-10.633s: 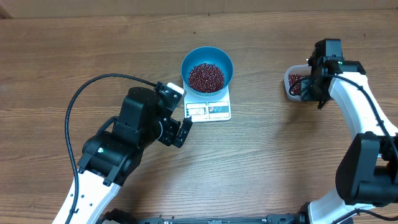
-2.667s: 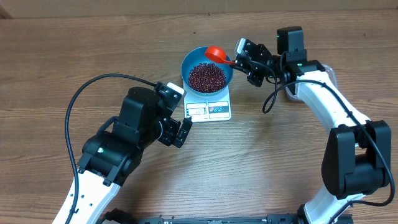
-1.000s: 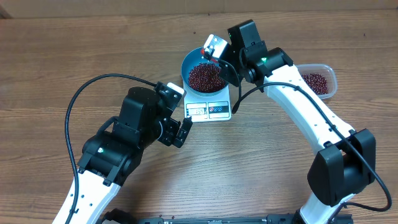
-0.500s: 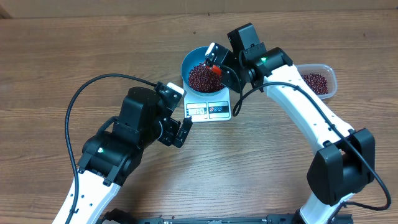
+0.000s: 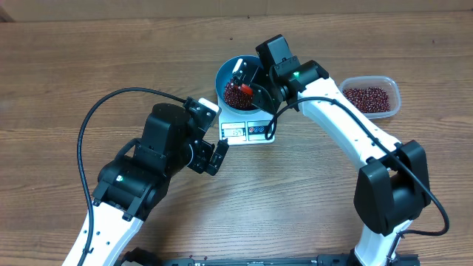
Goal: Scoop item into bowl and weigh 150g on scale
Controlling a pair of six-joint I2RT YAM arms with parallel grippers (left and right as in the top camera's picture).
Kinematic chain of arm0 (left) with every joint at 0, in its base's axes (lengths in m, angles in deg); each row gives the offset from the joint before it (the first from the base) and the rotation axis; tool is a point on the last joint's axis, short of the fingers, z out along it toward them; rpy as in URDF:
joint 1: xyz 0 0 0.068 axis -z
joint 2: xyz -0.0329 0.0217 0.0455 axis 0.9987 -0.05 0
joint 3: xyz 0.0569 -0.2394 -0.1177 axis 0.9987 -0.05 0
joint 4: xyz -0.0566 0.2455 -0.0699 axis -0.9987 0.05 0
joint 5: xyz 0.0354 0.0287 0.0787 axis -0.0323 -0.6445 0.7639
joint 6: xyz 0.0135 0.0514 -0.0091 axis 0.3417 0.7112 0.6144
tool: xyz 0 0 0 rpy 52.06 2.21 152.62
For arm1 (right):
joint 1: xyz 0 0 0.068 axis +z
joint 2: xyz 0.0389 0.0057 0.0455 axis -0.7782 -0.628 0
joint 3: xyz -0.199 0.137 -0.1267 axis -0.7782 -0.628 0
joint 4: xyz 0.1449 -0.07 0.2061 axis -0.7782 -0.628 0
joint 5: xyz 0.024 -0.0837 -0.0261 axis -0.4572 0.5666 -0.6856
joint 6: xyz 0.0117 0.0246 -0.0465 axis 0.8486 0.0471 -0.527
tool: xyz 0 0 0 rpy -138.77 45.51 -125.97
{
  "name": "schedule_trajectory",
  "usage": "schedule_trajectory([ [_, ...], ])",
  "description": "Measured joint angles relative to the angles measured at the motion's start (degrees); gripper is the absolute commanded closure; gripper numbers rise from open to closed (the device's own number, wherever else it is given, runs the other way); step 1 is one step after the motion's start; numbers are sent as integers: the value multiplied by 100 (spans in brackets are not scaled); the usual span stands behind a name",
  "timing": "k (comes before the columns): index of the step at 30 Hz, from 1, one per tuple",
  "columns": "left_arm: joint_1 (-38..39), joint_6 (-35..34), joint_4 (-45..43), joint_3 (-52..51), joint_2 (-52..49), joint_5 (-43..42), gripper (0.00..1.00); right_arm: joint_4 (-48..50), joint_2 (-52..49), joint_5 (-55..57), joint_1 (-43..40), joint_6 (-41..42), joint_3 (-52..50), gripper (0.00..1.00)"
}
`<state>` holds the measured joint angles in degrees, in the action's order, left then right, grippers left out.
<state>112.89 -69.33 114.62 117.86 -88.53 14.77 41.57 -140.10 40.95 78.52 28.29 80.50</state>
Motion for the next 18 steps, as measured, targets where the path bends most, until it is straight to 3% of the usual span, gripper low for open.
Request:
schedule_trajectory([
  [18, 0, 0, 0, 0, 0, 0, 1, 308, -332, 162, -177, -4, 0, 97],
])
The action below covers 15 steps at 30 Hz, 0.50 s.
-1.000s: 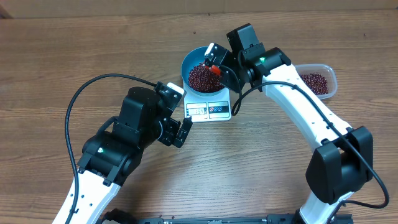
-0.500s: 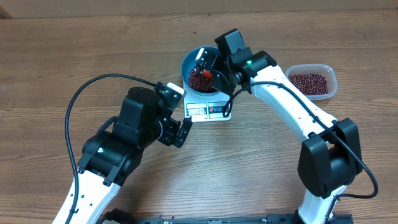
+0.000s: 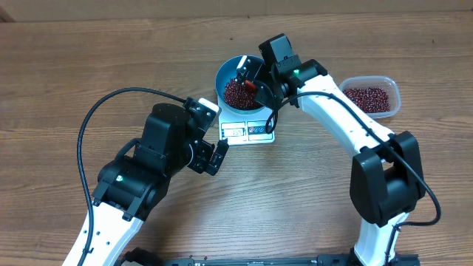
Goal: Scoop item into bowl and weigh 150g on scale
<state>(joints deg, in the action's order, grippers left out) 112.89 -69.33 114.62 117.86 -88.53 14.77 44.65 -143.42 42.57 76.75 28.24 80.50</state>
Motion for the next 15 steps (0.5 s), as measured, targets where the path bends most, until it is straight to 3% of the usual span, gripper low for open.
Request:
schedule_trajectory([
  [15, 0, 2, 0, 0, 0, 0, 0, -514, -31, -308, -17, 146, 52, 97],
])
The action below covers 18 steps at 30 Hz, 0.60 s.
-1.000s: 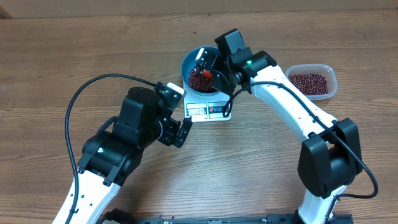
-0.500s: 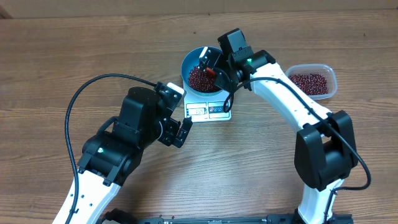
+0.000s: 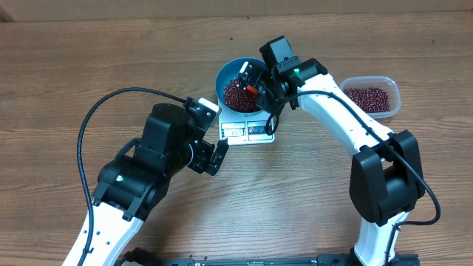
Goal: Scoop item into bowl and weigh 150g on scale
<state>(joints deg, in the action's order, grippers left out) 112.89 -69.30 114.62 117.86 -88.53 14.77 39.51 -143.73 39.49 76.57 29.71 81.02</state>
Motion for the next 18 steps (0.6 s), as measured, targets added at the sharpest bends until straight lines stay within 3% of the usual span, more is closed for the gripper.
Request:
schedule_trajectory([
  [18, 0, 0, 0, 0, 0, 0, 0, 234, 0, -448, -4, 557, 0, 97],
])
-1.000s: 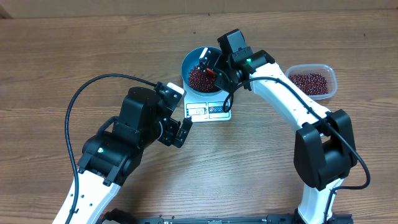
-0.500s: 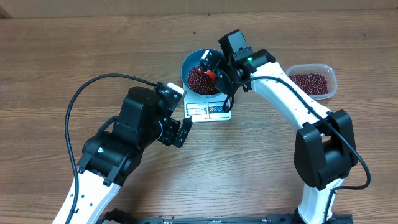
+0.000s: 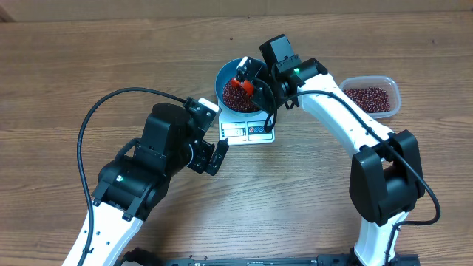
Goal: Scoop item into bowl and weigh 150g on scale
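A blue bowl [image 3: 224,74] holding dark red beans [image 3: 235,96] stands on the white scale [image 3: 248,131] at the table's middle. My right gripper [image 3: 248,83] is over the bowl, shut on a small red scoop [image 3: 242,83] that hangs just above the beans. The scoop's red face shows towards the camera. My left gripper [image 3: 212,158] rests low beside the scale's front left corner, its fingers apart with nothing between them. The scale's display is too small to read.
A clear plastic tub [image 3: 392,89] of the same red beans sits at the right, past the right arm's forearm. The left arm's black cable [image 3: 87,133] loops over the table at the left. Bare wood lies in front of the scale.
The red scoop in my right gripper has shifted a little left and up over the bowl, and more of its red face shows. The left arm has not moved.
My right gripper stayed over the blue bowl with the red scoop at every moment, shifting only slightly and turning the scoop above the beans. The left arm stayed still beside the scale throughout, and the bowl and scale kept their places.
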Controlling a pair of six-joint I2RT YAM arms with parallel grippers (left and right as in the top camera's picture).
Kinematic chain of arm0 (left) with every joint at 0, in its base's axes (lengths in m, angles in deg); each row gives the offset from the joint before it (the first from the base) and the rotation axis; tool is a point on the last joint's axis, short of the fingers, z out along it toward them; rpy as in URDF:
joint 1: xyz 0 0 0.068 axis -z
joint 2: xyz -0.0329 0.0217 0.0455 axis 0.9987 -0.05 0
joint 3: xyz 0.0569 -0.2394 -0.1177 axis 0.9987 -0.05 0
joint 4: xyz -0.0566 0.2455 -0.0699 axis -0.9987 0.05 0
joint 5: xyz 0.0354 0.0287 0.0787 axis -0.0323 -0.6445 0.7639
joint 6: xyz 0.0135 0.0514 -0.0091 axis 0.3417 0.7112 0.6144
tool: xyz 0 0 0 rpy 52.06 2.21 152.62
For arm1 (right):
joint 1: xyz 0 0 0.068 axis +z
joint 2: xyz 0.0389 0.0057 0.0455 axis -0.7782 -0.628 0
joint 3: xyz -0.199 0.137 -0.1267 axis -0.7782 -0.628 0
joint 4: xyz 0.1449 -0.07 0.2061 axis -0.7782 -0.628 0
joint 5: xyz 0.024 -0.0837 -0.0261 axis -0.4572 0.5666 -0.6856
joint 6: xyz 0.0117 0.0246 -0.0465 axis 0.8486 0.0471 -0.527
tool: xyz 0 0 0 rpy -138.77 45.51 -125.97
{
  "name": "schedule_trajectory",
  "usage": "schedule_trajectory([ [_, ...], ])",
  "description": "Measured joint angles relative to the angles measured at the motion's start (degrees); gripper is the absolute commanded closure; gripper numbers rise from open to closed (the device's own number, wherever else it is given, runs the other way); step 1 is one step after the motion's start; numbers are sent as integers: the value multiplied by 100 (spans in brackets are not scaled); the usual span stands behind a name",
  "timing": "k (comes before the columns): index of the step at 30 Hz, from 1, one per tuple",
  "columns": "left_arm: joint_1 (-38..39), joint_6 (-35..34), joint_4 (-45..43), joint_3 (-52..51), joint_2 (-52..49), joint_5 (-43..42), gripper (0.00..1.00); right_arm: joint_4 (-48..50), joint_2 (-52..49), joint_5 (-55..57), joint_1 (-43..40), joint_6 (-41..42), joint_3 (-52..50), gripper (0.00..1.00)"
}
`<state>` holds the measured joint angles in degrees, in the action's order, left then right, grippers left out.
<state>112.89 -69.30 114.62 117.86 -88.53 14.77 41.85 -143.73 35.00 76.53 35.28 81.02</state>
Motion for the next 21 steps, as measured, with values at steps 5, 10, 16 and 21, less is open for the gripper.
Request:
schedule_trajectory([
  [5, 0, -2, 0, 0, 0, 0, 1, -87, 0, -31, -22, 273, 9, 97],
  [10, 0, -2, 0, 0, 0, 0, 0, -518, 0, -42, -26, 428, 271, 97],
  [16, 0, -2, 0, 0, 0, 0, 1, -1099, 0, -210, -26, 496, 616, 97],
  [21, 0, 0, 0, 0, 0, 0, 0, -1209, 0, -616, -26, 514, 616, 97],
])
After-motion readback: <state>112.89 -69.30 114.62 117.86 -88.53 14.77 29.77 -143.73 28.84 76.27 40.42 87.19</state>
